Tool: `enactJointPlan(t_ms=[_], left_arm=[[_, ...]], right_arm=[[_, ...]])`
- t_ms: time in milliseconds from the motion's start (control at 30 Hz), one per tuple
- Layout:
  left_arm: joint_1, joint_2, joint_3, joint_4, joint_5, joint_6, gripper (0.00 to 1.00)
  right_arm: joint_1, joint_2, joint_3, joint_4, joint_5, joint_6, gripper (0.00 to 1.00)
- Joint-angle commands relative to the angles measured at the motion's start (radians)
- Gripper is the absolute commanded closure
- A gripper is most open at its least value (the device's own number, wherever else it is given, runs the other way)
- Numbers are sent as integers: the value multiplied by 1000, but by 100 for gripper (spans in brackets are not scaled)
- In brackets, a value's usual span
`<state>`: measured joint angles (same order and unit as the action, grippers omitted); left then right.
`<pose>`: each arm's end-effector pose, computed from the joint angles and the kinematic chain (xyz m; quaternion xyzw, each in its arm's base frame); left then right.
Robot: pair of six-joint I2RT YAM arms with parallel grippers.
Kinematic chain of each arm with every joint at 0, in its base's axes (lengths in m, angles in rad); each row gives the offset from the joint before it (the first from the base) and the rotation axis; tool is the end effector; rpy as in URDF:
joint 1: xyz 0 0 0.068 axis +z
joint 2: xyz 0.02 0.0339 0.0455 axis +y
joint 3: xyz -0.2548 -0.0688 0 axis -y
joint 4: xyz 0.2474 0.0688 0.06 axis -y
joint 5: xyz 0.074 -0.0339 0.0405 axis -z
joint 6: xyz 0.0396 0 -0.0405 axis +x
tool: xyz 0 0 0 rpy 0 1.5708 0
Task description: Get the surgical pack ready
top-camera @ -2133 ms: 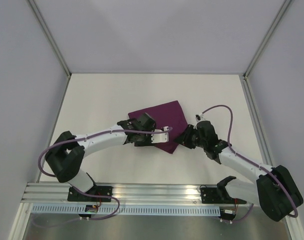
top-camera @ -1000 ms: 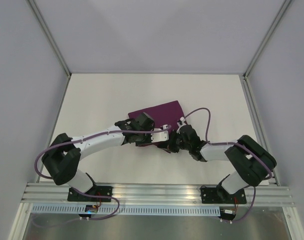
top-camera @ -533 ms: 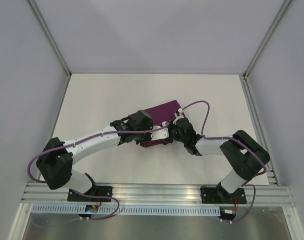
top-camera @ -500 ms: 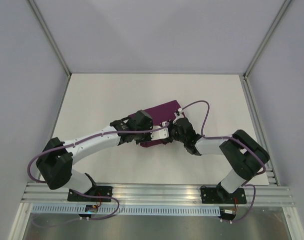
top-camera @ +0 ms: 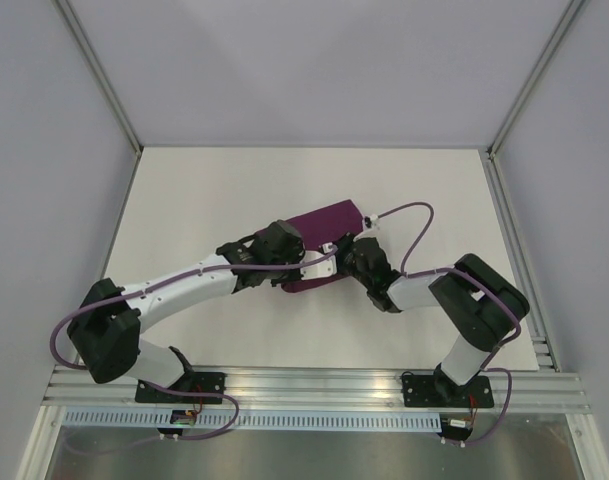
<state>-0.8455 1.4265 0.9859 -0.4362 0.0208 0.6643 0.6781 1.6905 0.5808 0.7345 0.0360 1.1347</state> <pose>0.2020 -0.2291 0.2271 0.6469 0.6825 -0.0405 0.3378 0.2500 0.1996 0.1300 0.1969 0.8027 0.4339 0.3587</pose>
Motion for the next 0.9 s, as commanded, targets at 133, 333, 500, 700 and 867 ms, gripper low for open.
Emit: enactJointPlan(t_ms=[133,333,500,700,867], left_arm=[[-4,-52,-33,-18,19,40,100],[-4,-47,-79,-13,-1,66,100],[-4,-32,-87,-25,8,77,100],[-4,12,-75,-58,14,87,100],[-4,35,-72,-87,34,93,92]], right_arm=[[-23,44,-25,120,288,-49,100],[-23,22,-114,155,380,-75,99],[-34,-32,-157,143,416,-130,99],[-37,-196,-205,-22,392,-162,100],[-54,-421,-284,-266,345,-179,100]])
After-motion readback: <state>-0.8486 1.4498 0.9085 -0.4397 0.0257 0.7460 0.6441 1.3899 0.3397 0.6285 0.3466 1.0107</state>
